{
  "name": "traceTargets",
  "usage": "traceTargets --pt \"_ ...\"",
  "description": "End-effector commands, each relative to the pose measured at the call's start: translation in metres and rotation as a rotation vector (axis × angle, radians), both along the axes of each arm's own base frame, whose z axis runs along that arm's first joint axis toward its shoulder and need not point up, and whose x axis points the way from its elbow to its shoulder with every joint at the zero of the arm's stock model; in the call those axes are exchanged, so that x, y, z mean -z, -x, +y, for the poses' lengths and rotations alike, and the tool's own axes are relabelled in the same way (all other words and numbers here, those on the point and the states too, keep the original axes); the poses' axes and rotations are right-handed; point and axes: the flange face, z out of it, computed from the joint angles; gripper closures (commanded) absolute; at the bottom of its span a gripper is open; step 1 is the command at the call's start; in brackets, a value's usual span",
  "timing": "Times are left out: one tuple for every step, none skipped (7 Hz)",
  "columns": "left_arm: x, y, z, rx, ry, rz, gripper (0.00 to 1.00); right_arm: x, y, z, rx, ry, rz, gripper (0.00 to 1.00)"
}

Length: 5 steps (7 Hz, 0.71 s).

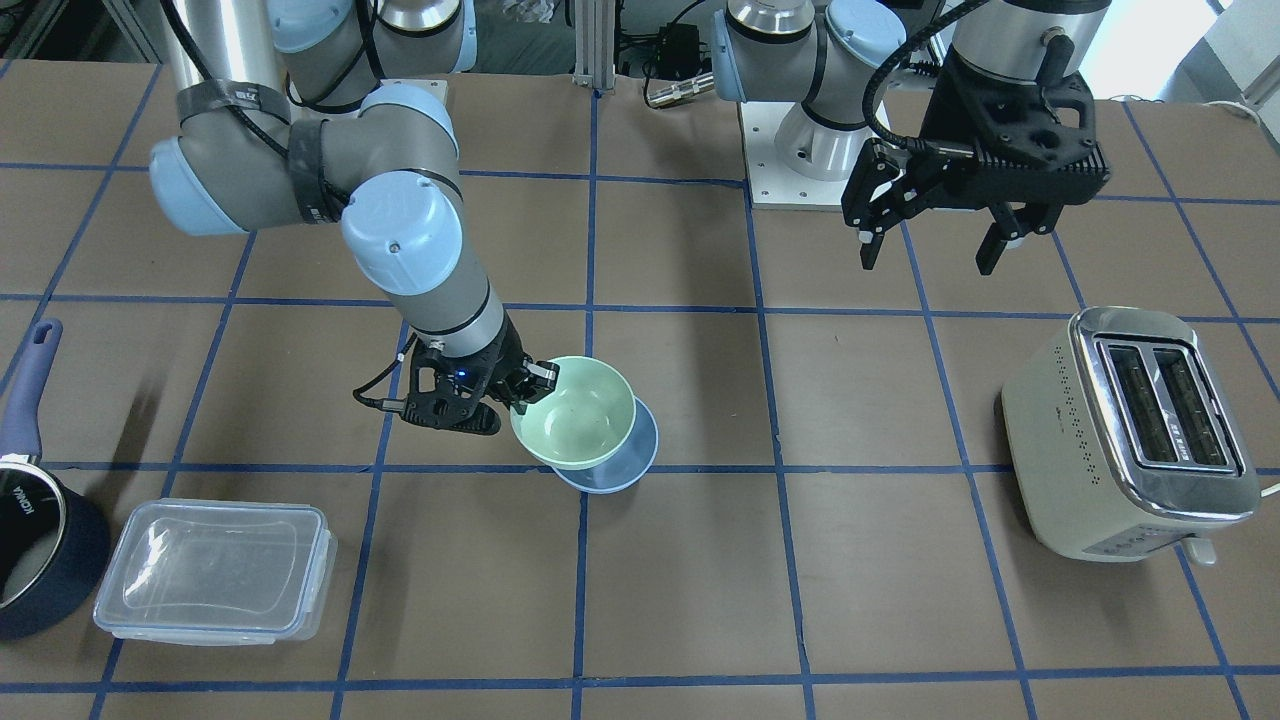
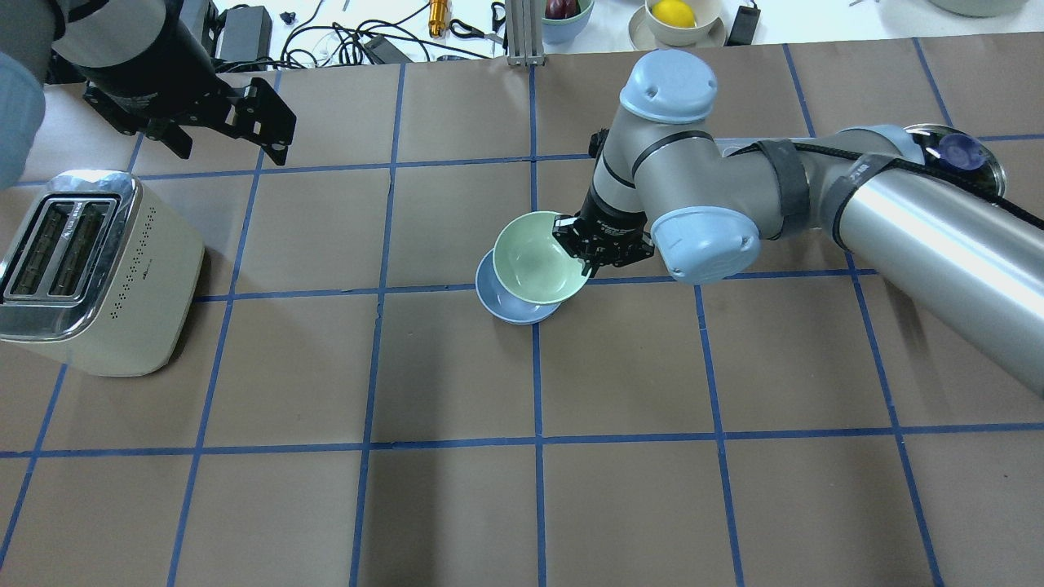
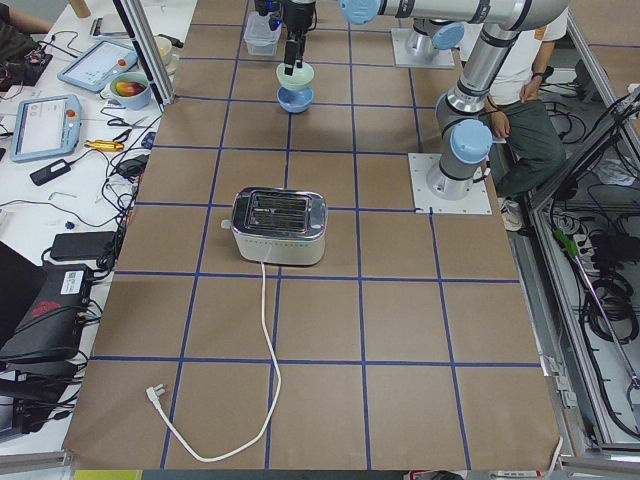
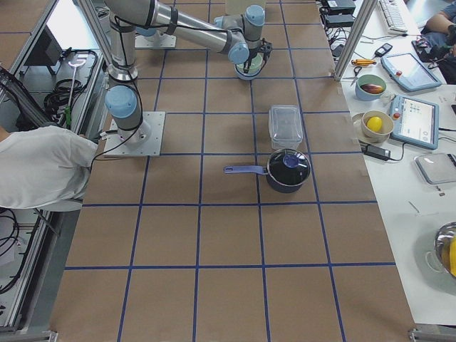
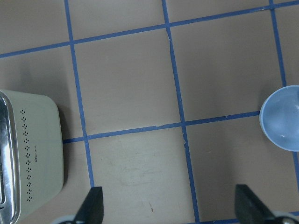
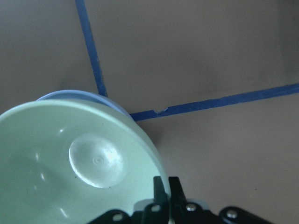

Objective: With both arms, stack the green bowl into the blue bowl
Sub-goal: 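Lower the green bowl into the blue bowl and open the right gripper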

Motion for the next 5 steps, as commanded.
traceTargets --pt "-0.004 -0.002 0.001 -0.038 0.011 0.028 0.0 0.013 -0.012 0.001 -0.012 -0.019 0.002 1.0" --pt "-0.004 -0.001 0.001 -0.038 0.01 0.027 0.0 0.018 -0.013 0.0 -0.015 -0.018 0.003 1.0" --pt "-0.002 0.0 0.002 -0.037 0.007 0.029 0.0 0.019 -0.013 -0.001 -0.014 -0.018 0.003 0.88" --pt "-0.001 0.0 0.002 -0.036 0.004 0.035 0.0 0.024 -0.013 -0.001 -0.018 -0.028 0.004 0.01" --pt "-0.001 0.001 0.003 -0.038 0.004 0.037 0.0 0.019 -0.014 -0.005 -0.021 -0.016 0.003 0.0"
